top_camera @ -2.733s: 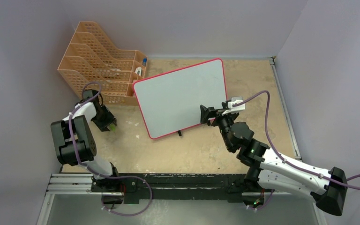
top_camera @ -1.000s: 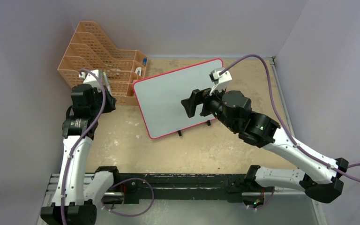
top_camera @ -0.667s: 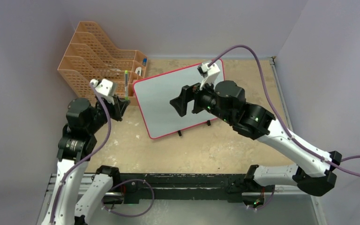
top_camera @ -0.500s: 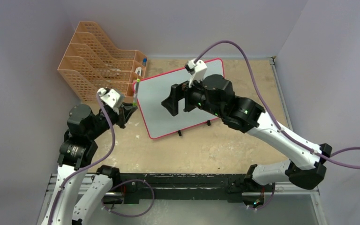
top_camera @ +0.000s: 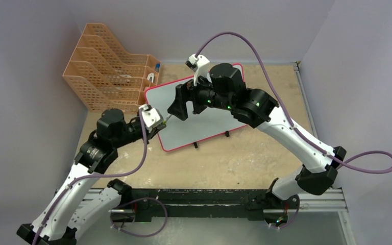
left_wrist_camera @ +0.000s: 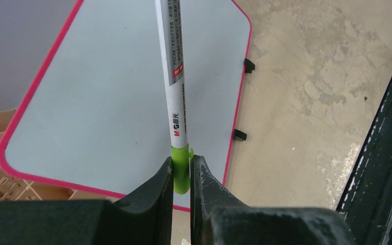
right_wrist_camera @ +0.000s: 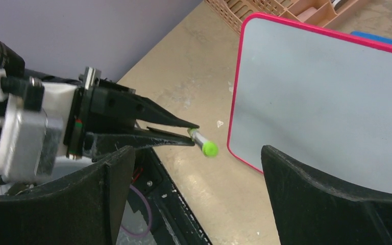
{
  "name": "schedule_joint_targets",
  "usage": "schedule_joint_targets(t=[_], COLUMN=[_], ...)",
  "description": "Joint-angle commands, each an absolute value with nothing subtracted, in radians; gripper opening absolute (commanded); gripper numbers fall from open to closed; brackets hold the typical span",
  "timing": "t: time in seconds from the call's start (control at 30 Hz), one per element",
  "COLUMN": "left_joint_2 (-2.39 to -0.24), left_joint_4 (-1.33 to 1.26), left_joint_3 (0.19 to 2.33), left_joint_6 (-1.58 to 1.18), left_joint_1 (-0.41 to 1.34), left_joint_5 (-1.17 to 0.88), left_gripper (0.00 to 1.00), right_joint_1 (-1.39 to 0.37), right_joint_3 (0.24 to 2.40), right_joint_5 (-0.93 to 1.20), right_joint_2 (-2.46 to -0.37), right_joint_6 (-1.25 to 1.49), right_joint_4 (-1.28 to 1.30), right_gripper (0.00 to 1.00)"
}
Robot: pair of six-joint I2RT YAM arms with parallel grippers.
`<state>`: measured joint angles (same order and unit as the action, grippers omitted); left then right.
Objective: Write a sentence on the whiteboard
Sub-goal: Open the whiteboard marker at the center of the board.
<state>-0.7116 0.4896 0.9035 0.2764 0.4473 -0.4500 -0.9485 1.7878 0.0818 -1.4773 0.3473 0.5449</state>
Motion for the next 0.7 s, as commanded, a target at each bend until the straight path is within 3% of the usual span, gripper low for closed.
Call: schedule_joint_targets(t=[0.0, 0.43, 0.67], left_joint_2=[-0.736, -0.796, -0.821], left_joint_4=[0.481, 0.49, 0.497], left_joint_3=[0.952, 0.999, 1.009], left_joint_6=[0.396, 0.515, 0.54], left_joint_1=[0.53, 0.627, 0.665], left_joint_5=[-0.329, -0.242, -0.202], left_gripper=[0.0, 0.0, 0.0], right_joint_1=[-0.902, -0.895, -0.896], right_joint_3=[1.837, 1.829, 1.832], right_joint_5=[0.219, 0.256, 0.244], right_joint_2=[-1.493, -1.57, -1.586], right_joint_6=[0.322, 0.292, 0.282], right_joint_4=[0.579, 0.641, 0.652], right_gripper=[0.93, 0.72, 0.52])
